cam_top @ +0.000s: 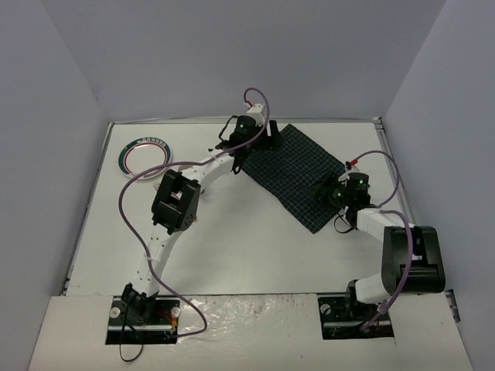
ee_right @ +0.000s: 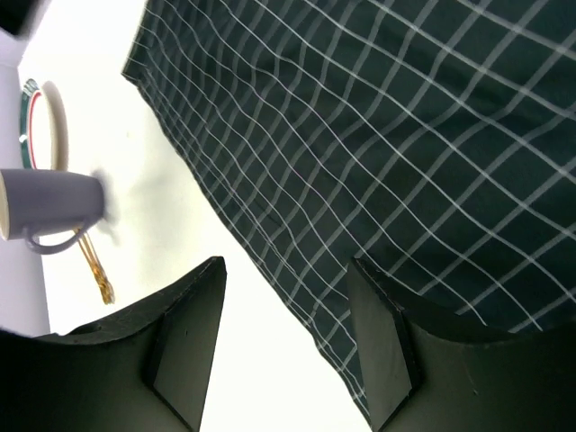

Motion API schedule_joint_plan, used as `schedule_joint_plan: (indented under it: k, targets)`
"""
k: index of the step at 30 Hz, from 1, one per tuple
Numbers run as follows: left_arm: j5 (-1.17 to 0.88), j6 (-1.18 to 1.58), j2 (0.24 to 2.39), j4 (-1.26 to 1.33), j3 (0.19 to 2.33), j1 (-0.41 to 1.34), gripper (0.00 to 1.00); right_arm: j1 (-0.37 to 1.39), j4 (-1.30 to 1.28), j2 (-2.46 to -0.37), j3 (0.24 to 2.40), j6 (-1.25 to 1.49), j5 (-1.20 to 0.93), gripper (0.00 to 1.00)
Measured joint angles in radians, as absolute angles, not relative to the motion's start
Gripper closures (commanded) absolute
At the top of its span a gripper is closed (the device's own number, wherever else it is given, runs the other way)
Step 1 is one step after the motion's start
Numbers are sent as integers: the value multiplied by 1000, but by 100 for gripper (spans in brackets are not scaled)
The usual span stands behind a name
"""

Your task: Set the dinner table for one person

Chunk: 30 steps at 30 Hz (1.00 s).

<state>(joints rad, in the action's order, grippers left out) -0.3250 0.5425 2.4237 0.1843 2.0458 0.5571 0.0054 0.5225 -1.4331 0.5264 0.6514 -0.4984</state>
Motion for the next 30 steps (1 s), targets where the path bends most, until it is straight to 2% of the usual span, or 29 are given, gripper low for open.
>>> schedule_joint_plan:
  k: [15,30]
  targets:
    - [-391,591,2700,175,2275,563,37,56,579,-1438,433,683,-458,48]
    - [-340,629,2722,159,2317,563,37,56,541,-1438,420,683,-430,48]
